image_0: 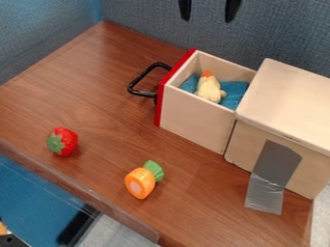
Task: Take the object from the table and put it on top of the drawer
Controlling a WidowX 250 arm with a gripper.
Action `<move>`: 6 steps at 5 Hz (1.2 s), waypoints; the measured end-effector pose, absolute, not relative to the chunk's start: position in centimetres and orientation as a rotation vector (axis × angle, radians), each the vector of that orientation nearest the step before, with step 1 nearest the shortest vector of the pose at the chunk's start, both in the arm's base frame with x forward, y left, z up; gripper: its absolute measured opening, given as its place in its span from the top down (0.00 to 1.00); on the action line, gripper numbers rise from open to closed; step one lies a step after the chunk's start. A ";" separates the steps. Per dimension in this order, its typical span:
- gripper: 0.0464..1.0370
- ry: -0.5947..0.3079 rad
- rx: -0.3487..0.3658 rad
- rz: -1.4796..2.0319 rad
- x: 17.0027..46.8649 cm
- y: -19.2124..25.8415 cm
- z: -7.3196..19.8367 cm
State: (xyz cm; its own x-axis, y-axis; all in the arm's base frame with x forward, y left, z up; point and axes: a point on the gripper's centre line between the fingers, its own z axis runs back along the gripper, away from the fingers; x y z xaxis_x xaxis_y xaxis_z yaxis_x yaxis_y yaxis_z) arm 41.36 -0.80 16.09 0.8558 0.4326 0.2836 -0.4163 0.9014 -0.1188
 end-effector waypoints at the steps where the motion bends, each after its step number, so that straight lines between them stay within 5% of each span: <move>1: 0.04 -0.262 -0.045 0.445 40.9 -0.9 14.1; 4: 0.04 -0.137 -0.013 0.300 27.7 -2.8 8.4; 6: 0.04 -0.070 0.011 0.216 25.3 -3.1 5.1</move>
State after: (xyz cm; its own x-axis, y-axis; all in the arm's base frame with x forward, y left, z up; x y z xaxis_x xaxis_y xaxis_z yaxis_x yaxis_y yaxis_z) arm 25.26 -3.07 5.09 0.9744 0.2136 0.0703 -0.2144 0.9767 0.0035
